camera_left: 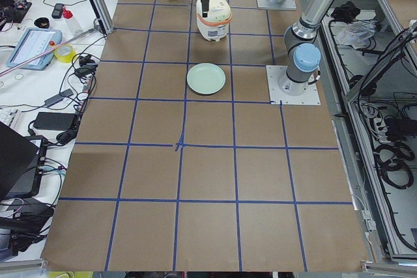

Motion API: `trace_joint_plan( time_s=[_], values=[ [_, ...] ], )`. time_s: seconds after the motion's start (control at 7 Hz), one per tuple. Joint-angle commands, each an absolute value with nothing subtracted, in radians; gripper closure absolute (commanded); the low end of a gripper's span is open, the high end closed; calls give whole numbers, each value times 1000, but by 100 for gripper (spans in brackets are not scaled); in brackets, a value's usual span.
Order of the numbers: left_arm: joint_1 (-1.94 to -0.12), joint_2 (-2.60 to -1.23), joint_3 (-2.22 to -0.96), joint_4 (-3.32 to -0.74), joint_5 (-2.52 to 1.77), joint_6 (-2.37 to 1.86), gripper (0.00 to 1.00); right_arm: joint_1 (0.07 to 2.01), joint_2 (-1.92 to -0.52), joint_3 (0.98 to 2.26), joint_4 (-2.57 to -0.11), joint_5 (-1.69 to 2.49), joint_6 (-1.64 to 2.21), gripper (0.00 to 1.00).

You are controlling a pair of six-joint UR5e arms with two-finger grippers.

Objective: Press rice cooker button
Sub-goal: 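Press down on the rice cooker lid button with the right gripper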

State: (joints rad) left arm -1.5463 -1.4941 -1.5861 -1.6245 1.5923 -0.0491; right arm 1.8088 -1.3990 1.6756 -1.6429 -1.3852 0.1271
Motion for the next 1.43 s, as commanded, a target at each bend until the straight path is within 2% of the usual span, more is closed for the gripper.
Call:
trace_joint_plan(
  time_s=[0.0, 1.0, 1.14, 1.29],
  values=[
    [-1546, -1494, -1586, -1624, 1592, -49, 0, 1810, -1397, 1677, -1643, -1384, 127, 100],
    [-1546, -1494, -1586, -1624, 1592, -49, 0, 1809, -1387, 1661, -1641, -1384, 130, 100],
    [-1546, -1494, -1586, -1624, 1592, -49, 0, 1809, -1397, 1639, -1631, -1384, 165, 98],
    [-1546, -1494, -1586, -1624, 1592, -49, 0, 1809, -1414, 1587, -1606, -1387, 219, 90]
  ],
)
